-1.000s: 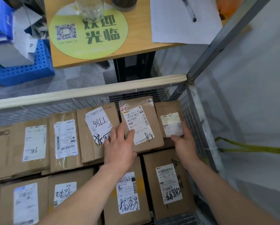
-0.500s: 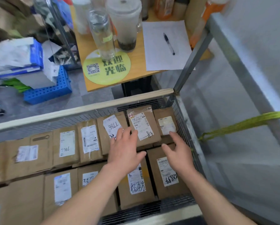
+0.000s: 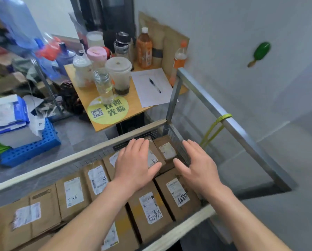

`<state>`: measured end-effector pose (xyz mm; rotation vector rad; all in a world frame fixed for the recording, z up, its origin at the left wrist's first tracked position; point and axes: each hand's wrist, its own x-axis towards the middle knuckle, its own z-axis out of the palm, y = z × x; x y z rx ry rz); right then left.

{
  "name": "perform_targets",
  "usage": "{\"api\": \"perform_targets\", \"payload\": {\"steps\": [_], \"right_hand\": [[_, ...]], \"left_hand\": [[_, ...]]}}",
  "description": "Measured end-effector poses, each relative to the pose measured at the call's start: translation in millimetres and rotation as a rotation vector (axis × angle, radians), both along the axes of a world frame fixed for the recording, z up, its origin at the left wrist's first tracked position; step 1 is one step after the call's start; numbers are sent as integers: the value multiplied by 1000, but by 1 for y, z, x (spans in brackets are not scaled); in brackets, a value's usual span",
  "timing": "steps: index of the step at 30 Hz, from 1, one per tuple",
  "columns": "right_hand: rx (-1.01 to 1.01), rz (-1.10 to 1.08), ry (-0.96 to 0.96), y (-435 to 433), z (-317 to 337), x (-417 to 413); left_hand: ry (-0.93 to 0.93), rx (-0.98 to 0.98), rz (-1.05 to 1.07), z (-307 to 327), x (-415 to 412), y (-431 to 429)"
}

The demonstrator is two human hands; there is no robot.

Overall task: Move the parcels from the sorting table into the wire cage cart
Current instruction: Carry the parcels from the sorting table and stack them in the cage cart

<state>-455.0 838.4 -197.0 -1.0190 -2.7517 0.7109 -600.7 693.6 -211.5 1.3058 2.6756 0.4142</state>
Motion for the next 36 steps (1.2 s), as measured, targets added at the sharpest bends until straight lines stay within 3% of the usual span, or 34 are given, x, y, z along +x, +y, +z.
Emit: {"api": "perform_targets", "payload": {"steps": [9, 17, 36], "right_hand": [[113, -177, 19, -30, 48, 56], [217, -333, 34, -39, 85, 128], [230, -780, -51, -60, 127, 436]], "left_hand": [[23, 182, -167, 41, 31, -5], [46, 195, -340, 71, 85, 16], [72, 256, -734, 134, 366, 71]]}}
